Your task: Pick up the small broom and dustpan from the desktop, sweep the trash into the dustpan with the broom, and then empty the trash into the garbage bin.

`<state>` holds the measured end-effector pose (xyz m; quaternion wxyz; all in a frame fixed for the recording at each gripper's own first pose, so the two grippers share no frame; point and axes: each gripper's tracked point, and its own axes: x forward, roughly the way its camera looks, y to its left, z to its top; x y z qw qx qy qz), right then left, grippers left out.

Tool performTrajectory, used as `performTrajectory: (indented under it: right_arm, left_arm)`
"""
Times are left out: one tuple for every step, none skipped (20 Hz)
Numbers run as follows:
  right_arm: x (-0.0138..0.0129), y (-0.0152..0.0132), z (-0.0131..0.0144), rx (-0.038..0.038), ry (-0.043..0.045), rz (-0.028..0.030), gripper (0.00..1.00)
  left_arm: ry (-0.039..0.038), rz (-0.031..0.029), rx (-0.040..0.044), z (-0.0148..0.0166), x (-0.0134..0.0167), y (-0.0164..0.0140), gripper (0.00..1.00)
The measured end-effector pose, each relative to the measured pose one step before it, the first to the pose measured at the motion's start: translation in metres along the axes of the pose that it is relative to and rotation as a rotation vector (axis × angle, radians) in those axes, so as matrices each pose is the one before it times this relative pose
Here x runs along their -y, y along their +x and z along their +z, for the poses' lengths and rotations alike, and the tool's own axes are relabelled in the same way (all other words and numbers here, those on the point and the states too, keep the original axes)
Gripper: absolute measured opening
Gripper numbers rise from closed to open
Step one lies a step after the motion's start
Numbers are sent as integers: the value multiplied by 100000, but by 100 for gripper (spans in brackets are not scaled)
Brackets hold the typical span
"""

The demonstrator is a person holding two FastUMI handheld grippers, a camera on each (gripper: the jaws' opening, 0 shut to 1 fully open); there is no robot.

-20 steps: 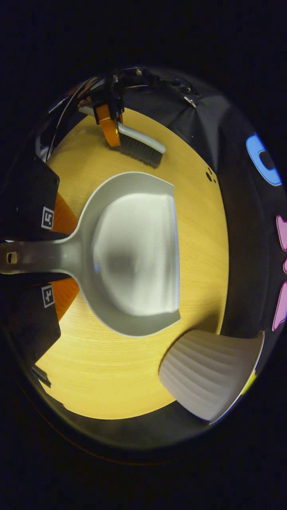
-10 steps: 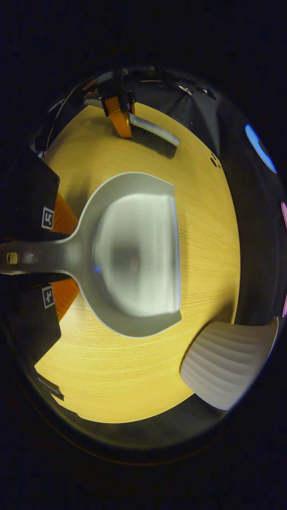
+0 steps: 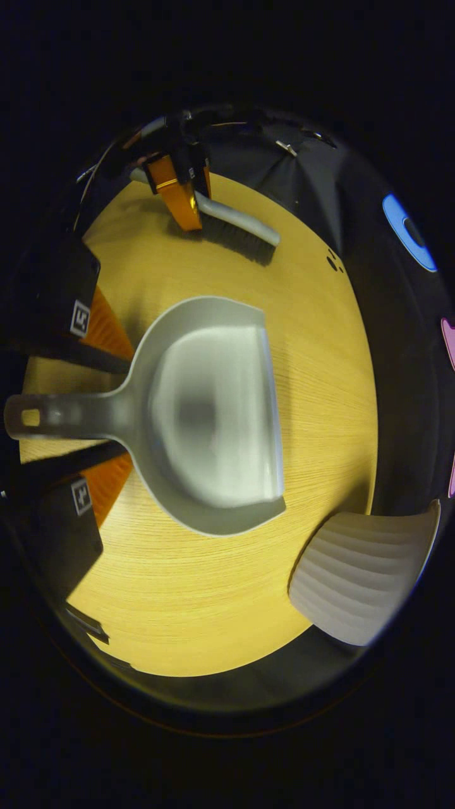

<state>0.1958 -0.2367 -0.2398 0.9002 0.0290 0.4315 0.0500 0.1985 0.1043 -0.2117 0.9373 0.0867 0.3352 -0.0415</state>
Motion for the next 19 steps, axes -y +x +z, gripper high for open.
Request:
performTrajectory:
  right_arm:
    - [53,-417,229,1930,-1038,-387,75]
    - [96,-1169,375,1004,-391,-909,100]
    - [-13,-558,414,2154,151,-696,100]
    - [-1,-1003,416,2596,482,-257,99]
    - [79,-1172,824,4016,381,-269,99]
    - [90,-1251,1055,4624,155,-679,99]
    - [151,-1309,1180,5210,-64,-644,99]
    - [237,-1279,1486,5367,-192,-595,99]
    - [186,-1345,1449,5393,-117,-751,99]
    - [181,-1210,1562,5413,347,-444,99]
    - [150,-1281,1610,5293,800,-112,99]
    - [27,-949,1406,4350,1048,-29,99]
    - [174,-798,822,1737,985,-339,99]
    - [324,-995,303,989,721,-234,99]
    - [-88,-385,629,1863,222,-51,100]
    - [133,-650,745,2832,-603,-170,99]
    - [180,-1184,520,3445,-1178,-630,99]
    - [82,-1030,535,3488,-1044,-443,99]
    - [-66,-970,437,3841,-908,-132,99]
  left_arm:
    - [-897,-771,2441,311,215,-1036,90]
    - [-842,-418,3130,555,62,-966,95]
    - [-845,217,3485,476,126,-1120,99]
    - [-446,-341,3626,656,306,-1279,99]
    - [-87,-739,4508,836,369,-1386,99]
    - [117,-846,4592,1161,458,-1309,98]
    - [589,-664,4985,1069,356,-1398,97]
    - [868,-70,4968,1254,282,-1417,98]
    - [1089,466,4914,1308,248,-1374,97]
    - [802,769,4730,1304,278,-1067,97]
    - [555,256,4113,1130,518,-990,97]
    - [571,-884,2606,1129,803,-912,97]
    - [267,-2097,2910,1147,1044,-954,97]
    - [-92,-980,3593,1444,734,-833,98]
    - [72,-274,3643,1528,675,-593,98]
    - [790,-295,3928,1365,663,-694,97]
    - [1758,738,4615,888,63,-380,97]
    - [1955,1360,4579,1122,232,-525,97]
    - [1484,1874,3856,1026,488,-876,97]
